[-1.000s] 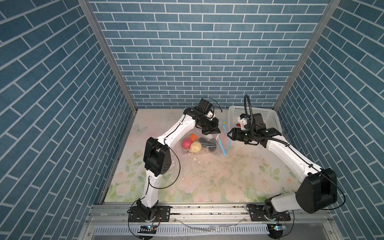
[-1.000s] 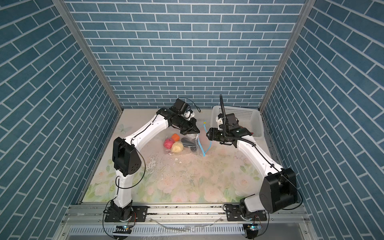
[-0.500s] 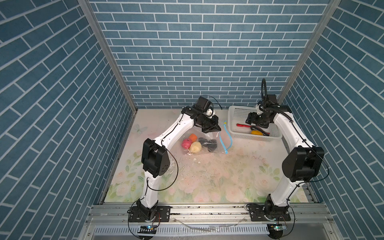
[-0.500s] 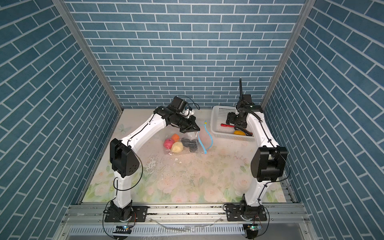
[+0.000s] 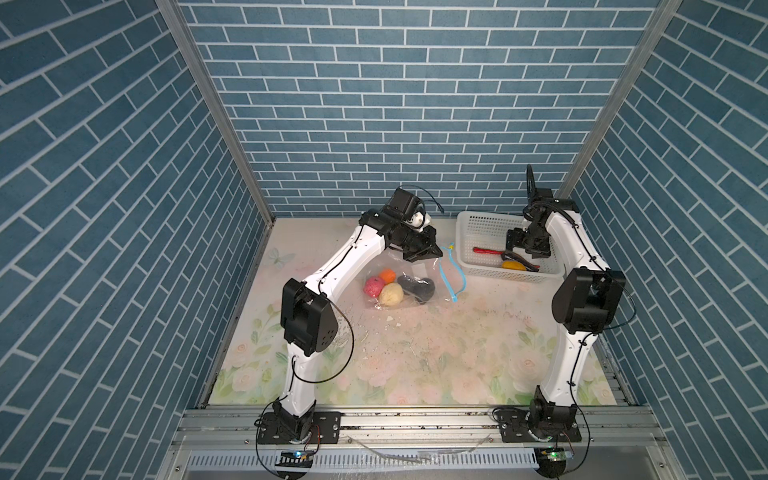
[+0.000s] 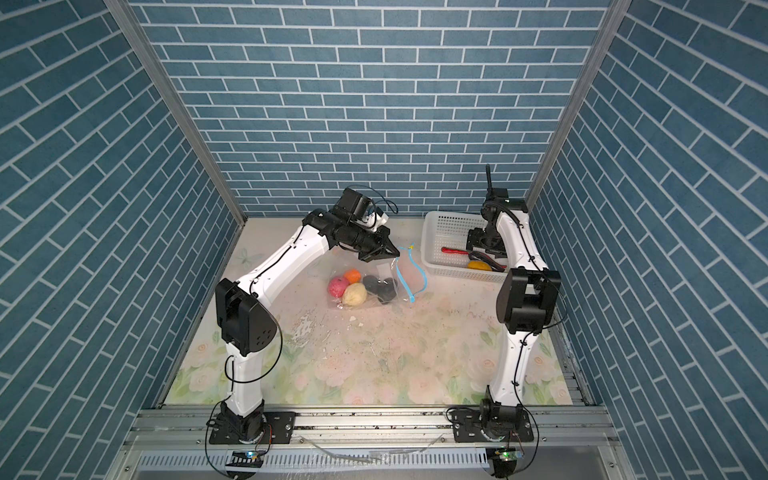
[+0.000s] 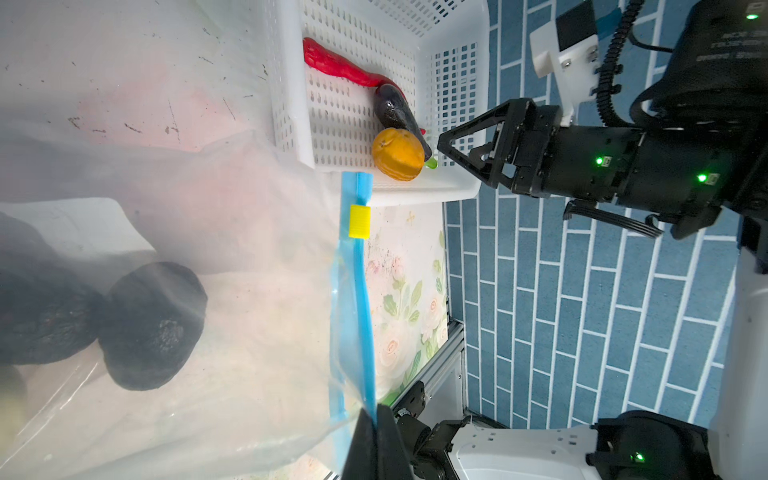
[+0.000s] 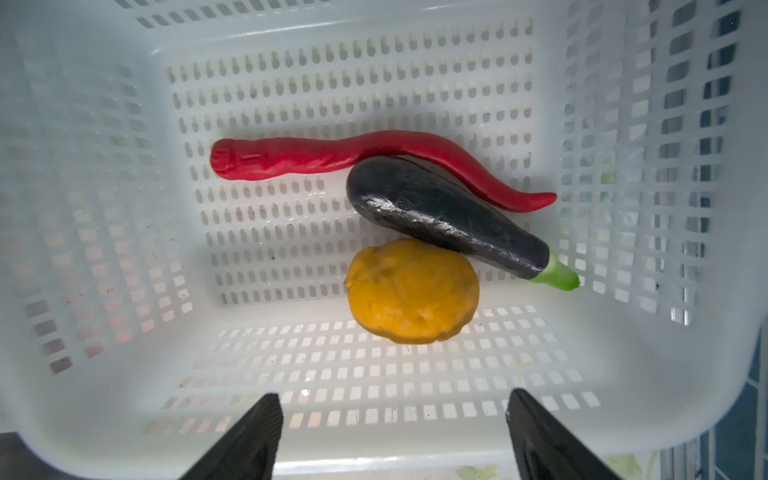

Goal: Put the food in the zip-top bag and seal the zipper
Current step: 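Open right gripper and move it back over the basket, then grasp the yellow-orange fruit in the basket with right gripper and lift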

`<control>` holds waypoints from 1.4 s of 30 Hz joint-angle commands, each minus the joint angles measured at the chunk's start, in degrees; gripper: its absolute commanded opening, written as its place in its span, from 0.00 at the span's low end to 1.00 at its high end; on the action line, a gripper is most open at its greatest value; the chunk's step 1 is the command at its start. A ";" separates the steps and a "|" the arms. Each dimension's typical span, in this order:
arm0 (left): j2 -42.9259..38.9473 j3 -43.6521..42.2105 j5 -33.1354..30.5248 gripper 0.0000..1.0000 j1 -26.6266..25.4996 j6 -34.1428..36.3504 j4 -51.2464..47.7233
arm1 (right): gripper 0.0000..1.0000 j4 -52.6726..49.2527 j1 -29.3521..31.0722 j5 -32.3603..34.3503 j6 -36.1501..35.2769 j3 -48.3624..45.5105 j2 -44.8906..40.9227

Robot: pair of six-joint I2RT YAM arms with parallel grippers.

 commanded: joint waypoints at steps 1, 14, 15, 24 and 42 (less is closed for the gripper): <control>-1.35 1.84 0.32 0.00 0.19 1.01 -0.79 | 0.86 -3.85 -0.19 0.87 -2.52 3.17 2.03; -1.18 2.14 -0.47 0.00 0.34 1.09 -1.56 | 0.94 -4.50 -0.25 1.75 -2.87 5.42 9.26; -1.17 2.21 -0.47 0.00 0.33 1.14 -1.58 | 0.94 -4.50 -0.26 1.57 -2.82 5.61 9.66; -1.04 2.12 -0.72 0.00 0.43 1.19 -1.67 | 0.98 -4.21 -0.24 0.87 -2.30 5.69 12.45; -0.91 2.09 -0.70 0.00 0.59 1.09 -1.56 | 0.97 -4.12 2.95 -3.31 -0.10 9.79 18.32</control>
